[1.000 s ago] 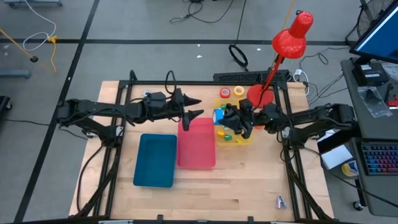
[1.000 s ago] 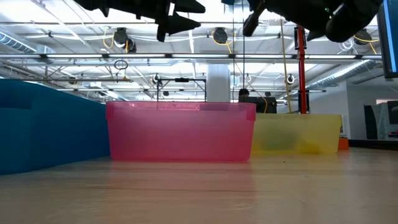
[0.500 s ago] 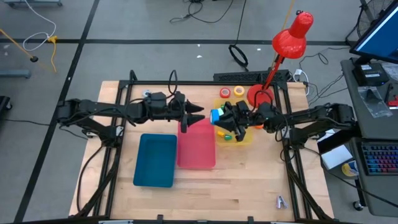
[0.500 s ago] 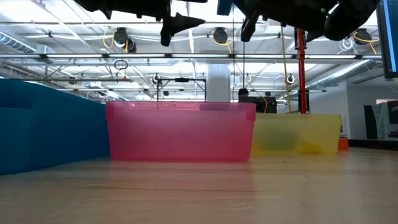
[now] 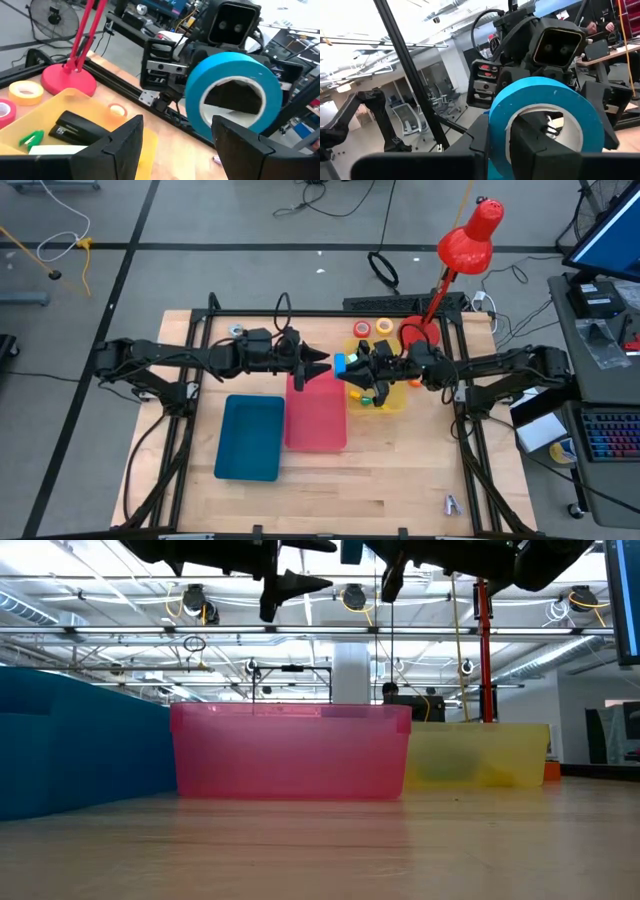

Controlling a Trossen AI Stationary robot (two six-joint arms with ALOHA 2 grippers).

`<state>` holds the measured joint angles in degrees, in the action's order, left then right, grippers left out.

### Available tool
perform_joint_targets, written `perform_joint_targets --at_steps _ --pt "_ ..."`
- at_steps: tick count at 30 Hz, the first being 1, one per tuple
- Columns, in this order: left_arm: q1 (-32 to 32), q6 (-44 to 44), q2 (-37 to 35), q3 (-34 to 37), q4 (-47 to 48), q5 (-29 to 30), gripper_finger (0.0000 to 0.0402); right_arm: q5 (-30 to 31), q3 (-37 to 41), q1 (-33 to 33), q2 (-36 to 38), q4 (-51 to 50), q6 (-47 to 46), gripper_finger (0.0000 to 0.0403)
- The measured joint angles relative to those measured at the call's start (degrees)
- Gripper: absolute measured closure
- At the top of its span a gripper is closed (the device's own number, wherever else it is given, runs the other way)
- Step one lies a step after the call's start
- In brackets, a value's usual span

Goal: Pick and place Stapler, Stapler remover, tape
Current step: Put the blue tape into the blue bin

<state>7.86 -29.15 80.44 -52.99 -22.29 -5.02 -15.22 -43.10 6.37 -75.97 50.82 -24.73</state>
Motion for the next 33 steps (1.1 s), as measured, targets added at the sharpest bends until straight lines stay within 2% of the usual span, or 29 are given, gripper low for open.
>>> perform_joint_targets --at_steps 10,18,25,28,33 --pt "0.0 -2.1 0.0 0.0 -0.3 -0.1 0.0167 0.1 -0.3 -0.1 -0.1 -0.5 0.1 0.0369" --pt "0.0 -3.1 0.0 0.0 -1.4 -1.1 0.0167 0.0 -1.3 -0.1 -4.0 1.6 -2.1 0.0369" --pt "0.1 -4.0 0.0 0.0 1.3 -1.1 0.0172 -1.2 -2.2 -0.1 -3.9 1.1 -2.0 0.0369" --pt "0.3 -4.1 0.0 0.0 0.8 -1.1 0.0198 -1.2 -2.2 -0.1 -3.8 1.1 -3.1 0.0369" --pt "0.7 -2.5 -0.1 0.0 -1.6 -3.9 0.0271 0.1 -2.2 -0.5 -4.5 1.1 -3.1 0.0369"
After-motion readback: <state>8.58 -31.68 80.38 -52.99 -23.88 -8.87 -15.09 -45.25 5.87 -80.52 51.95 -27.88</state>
